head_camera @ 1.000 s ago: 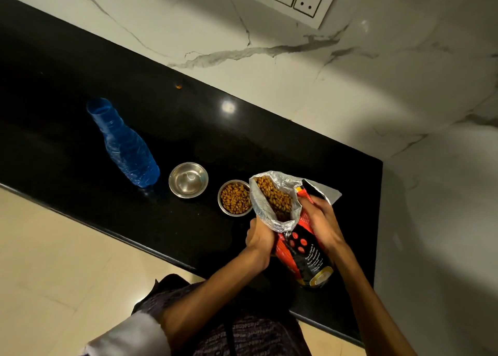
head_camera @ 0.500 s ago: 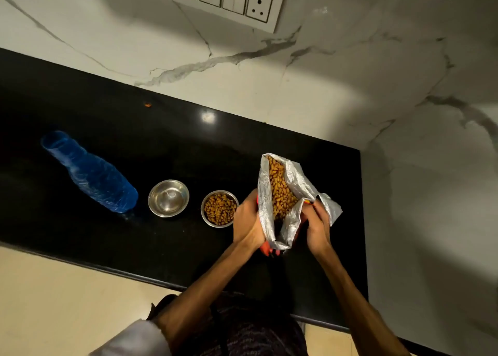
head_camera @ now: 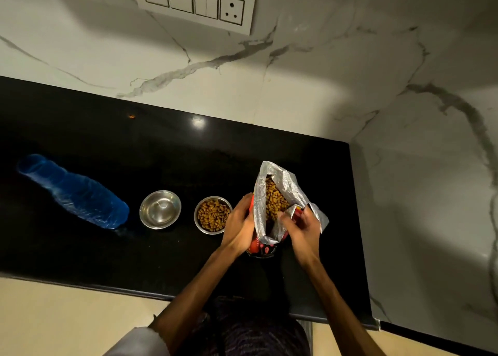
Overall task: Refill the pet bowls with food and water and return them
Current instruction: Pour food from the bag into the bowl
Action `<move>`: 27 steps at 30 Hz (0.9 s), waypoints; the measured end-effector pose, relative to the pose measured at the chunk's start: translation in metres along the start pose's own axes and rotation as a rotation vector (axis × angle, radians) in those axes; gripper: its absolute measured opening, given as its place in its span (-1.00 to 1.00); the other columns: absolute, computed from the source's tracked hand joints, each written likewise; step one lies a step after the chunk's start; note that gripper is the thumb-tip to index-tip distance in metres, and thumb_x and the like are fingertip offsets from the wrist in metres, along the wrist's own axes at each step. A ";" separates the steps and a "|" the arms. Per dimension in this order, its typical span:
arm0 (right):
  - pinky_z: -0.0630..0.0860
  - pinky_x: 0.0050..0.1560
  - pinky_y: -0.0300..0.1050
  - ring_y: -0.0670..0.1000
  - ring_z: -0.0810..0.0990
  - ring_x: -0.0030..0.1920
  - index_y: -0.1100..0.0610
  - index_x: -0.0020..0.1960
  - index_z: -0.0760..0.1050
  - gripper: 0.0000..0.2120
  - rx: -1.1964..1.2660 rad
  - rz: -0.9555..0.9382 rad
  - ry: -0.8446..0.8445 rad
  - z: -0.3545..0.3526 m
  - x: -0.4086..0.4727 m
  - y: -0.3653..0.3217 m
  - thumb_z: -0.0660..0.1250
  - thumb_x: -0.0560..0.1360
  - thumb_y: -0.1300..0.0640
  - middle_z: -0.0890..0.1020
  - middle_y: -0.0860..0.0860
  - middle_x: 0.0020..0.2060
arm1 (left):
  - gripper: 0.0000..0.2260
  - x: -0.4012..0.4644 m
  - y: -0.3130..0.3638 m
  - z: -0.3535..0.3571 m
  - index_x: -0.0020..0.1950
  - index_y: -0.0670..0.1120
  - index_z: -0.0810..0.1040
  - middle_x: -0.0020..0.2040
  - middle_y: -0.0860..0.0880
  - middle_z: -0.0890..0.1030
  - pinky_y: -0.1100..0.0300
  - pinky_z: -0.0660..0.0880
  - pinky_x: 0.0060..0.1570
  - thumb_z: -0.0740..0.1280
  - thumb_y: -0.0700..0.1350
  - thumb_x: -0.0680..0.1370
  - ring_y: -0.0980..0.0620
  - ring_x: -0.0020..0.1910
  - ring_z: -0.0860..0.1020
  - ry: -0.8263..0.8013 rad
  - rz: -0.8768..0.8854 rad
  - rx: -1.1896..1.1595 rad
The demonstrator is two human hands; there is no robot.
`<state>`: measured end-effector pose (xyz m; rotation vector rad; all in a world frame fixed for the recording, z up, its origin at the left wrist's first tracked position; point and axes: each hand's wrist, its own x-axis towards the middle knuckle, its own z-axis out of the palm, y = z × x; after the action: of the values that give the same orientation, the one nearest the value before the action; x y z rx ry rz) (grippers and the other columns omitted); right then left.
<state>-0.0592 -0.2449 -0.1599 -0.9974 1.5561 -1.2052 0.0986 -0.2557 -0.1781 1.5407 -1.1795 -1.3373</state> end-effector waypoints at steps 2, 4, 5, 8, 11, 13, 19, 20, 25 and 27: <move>0.66 -0.07 -0.17 -0.06 0.74 -0.05 0.06 0.08 0.62 -0.69 -0.040 0.017 0.015 0.000 0.000 0.004 0.48 0.48 0.42 0.74 0.02 -0.06 | -0.69 0.002 0.004 -0.001 0.36 0.30 0.54 0.24 0.22 0.65 -0.10 0.53 0.34 0.20 0.24 0.65 0.19 0.25 0.60 -0.022 -0.029 -0.032; 0.63 -0.11 -0.22 -0.05 0.73 -0.09 0.10 0.06 0.62 -0.70 -0.055 0.001 0.019 0.000 -0.001 0.004 0.46 0.48 0.45 0.74 0.02 -0.08 | -0.68 0.005 0.007 -0.001 0.35 0.30 0.55 0.24 0.19 0.66 -0.11 0.52 0.35 0.21 0.27 0.63 0.16 0.26 0.61 -0.057 -0.060 -0.067; 0.62 -0.11 -0.22 -0.02 0.73 -0.08 0.13 0.06 0.63 -0.72 -0.063 -0.008 0.022 -0.002 -0.002 0.004 0.45 0.48 0.45 0.75 0.04 -0.09 | -0.66 0.006 0.008 -0.001 0.35 0.30 0.56 0.24 0.18 0.67 -0.11 0.52 0.36 0.21 0.30 0.62 0.14 0.27 0.61 -0.073 -0.072 -0.083; 0.64 -0.05 -0.21 0.03 0.73 -0.04 0.21 0.09 0.63 -0.75 -0.048 -0.025 0.029 -0.006 -0.005 0.004 0.43 0.49 0.45 0.75 0.07 -0.07 | -0.57 0.012 0.012 0.000 0.34 0.28 0.58 0.26 0.15 0.67 -0.11 0.51 0.38 0.17 0.37 0.57 0.11 0.28 0.61 -0.114 -0.097 -0.096; 0.66 0.01 -0.10 0.06 0.72 -0.01 0.26 0.09 0.62 -0.83 -0.002 -0.007 0.060 -0.008 -0.007 0.003 0.38 0.55 0.43 0.74 0.11 -0.05 | -0.52 0.014 0.017 0.002 0.36 0.24 0.58 0.25 0.13 0.67 -0.04 0.51 0.36 0.15 0.38 0.55 0.11 0.27 0.61 -0.131 -0.123 -0.109; 0.65 0.00 -0.11 0.03 0.71 -0.02 0.28 0.08 0.61 -0.88 0.039 -0.009 0.076 -0.008 -0.010 -0.001 0.35 0.58 0.40 0.73 0.10 -0.06 | -0.56 0.013 0.018 0.002 0.37 0.20 0.59 0.24 0.11 0.68 0.02 0.52 0.33 0.15 0.33 0.61 0.12 0.26 0.62 -0.120 -0.138 -0.137; 0.60 -0.05 -0.28 -0.11 0.72 -0.01 0.20 0.13 0.64 -0.81 0.095 -0.001 0.162 -0.010 -0.018 -0.013 0.35 0.59 0.38 0.74 0.03 -0.02 | -0.71 0.004 0.024 -0.001 0.26 0.12 0.63 0.13 0.09 0.71 0.34 0.53 0.01 0.12 -0.01 0.75 0.17 0.14 0.65 -0.064 -0.163 -0.195; 0.60 -0.05 -0.28 -0.11 0.73 0.00 0.19 0.14 0.65 -0.80 0.074 -0.006 0.175 -0.011 -0.020 -0.013 0.36 0.59 0.38 0.75 0.02 -0.02 | -0.71 0.003 0.024 -0.001 0.25 0.12 0.64 0.13 0.08 0.71 0.33 0.55 0.02 0.12 -0.02 0.75 0.15 0.15 0.65 -0.060 -0.165 -0.202; 0.58 0.00 -0.41 -0.18 0.72 0.07 0.11 0.19 0.67 -0.74 0.028 -0.038 0.287 -0.016 -0.030 -0.020 0.40 0.57 0.35 0.75 -0.06 0.03 | -0.67 0.000 0.028 -0.005 0.19 0.06 0.68 0.11 0.02 0.74 0.09 0.60 0.16 0.12 0.05 0.74 0.03 0.16 0.67 -0.069 -0.146 -0.248; 0.53 -0.05 -0.50 -0.28 0.69 0.01 0.10 0.17 0.67 -0.75 0.021 -0.048 0.356 -0.017 -0.035 -0.024 0.41 0.56 0.34 0.74 -0.06 0.01 | -0.66 -0.002 0.033 -0.007 0.23 0.01 0.67 0.13 -0.01 0.73 0.10 0.61 0.16 0.11 0.06 0.75 0.02 0.16 0.68 -0.088 -0.121 -0.274</move>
<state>-0.0643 -0.2125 -0.1286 -0.8414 1.7946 -1.4905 0.1003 -0.2627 -0.1453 1.3846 -0.9218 -1.5888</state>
